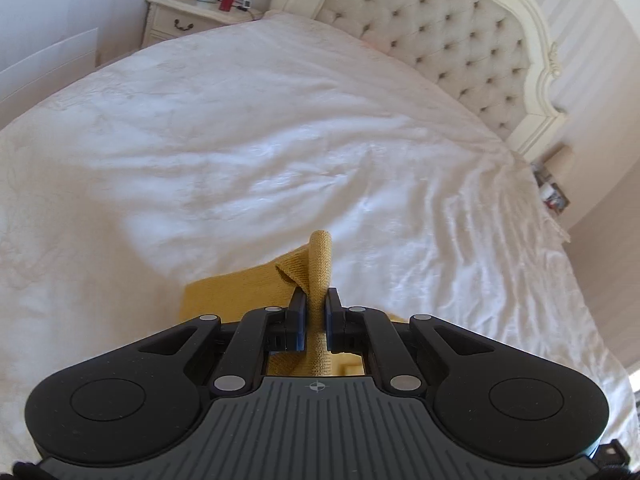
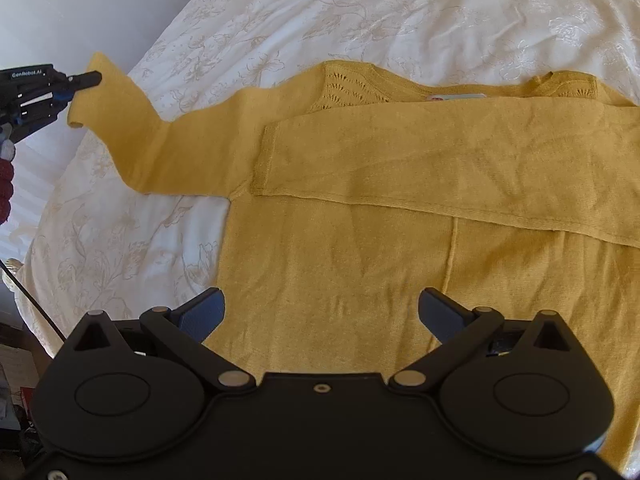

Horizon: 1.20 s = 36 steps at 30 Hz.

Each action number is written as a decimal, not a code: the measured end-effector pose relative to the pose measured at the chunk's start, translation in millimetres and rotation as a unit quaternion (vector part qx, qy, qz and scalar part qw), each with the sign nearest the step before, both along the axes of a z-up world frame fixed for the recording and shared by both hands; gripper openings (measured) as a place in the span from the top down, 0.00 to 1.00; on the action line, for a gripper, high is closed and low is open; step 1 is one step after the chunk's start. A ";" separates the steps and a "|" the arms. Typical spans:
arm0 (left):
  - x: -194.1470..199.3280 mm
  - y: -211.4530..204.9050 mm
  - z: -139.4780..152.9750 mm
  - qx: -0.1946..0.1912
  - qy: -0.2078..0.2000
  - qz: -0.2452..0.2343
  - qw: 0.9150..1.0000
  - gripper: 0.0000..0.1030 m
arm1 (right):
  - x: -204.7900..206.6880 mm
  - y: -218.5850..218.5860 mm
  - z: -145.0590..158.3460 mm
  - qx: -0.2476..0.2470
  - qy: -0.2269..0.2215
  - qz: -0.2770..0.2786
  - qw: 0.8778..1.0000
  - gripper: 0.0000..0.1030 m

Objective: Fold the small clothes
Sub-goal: 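Lift the sleeve with the left tool, fold it across the body, open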

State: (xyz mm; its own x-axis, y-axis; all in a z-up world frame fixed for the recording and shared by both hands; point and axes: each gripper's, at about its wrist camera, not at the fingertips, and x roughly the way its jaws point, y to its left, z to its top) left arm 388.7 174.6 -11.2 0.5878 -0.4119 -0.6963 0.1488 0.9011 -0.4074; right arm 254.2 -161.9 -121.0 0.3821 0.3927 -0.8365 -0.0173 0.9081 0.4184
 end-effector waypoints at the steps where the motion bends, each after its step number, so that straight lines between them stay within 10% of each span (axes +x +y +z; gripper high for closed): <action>1: -1.7 -20.4 3.4 -0.004 -0.007 -0.011 1.000 0.92 | -3.5 -7.3 1.1 0.002 -0.002 -0.002 1.000 0.01; 13: -23.6 -228.0 -32.1 -0.058 -0.003 -0.106 0.993 0.92 | -44.3 -99.6 0.2 0.014 -0.012 -0.057 0.998 0.01; 19: -34.5 -292.3 -66.5 -0.023 0.020 -0.138 0.990 0.85 | -54.1 -124.3 -5.0 0.012 -0.010 -0.077 0.997 0.01; 28: -57.8 -289.0 -71.7 0.049 0.003 -0.167 0.985 0.57 | -49.1 -133.5 -8.5 0.007 -0.009 -0.097 0.995 0.01; 36: -58.9 -214.5 -93.9 0.156 0.013 -0.118 0.981 0.57 | -10.9 -139.4 -10.0 0.006 -0.034 -0.122 0.992 0.01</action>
State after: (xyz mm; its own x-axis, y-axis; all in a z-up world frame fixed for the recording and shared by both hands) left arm 329.8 -39.9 -105.0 0.4818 -0.2987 -0.8238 0.3608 0.9244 -0.1241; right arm 243.3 -301.3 -131.0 0.5220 0.2905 -0.8019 0.1749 0.8838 0.4340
